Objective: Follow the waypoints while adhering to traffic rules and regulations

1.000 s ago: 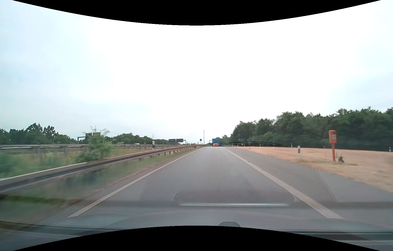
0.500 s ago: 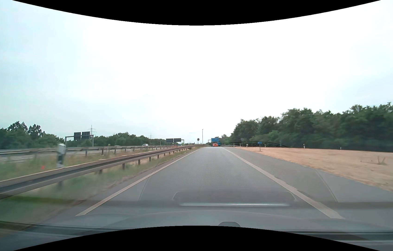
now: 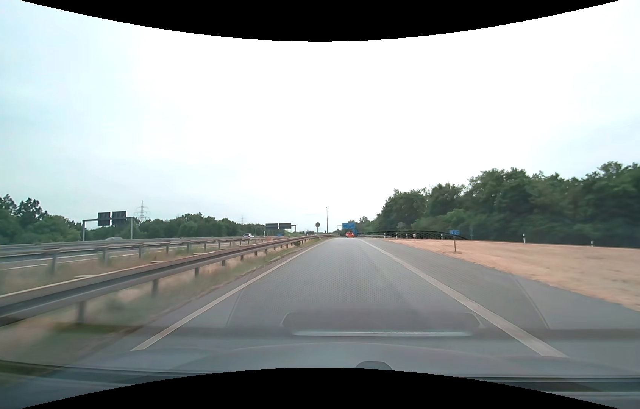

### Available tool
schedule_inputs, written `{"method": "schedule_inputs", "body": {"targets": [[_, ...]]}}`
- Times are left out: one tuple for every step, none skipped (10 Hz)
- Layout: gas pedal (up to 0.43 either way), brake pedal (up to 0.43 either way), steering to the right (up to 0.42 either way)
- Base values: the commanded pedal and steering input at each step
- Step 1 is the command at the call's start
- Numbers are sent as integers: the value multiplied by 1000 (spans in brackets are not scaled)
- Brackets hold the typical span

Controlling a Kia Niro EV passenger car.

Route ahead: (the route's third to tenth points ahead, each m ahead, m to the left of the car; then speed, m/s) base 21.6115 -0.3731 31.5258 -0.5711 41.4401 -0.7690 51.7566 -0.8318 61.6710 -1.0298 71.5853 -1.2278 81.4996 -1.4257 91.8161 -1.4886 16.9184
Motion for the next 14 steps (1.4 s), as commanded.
{"method": "schedule_inputs", "body": {"targets": [[110,0,-1],[110,0,-1],[110,0,0],[110,0,-1],[110,0,-1],[67,0,-1],[47,0,-1],[20,0,-1],[0,0,-3],[0,0,-5],[0,0,-6],[0,0,-7],[0,0,-7],[0,0,-7]]}}
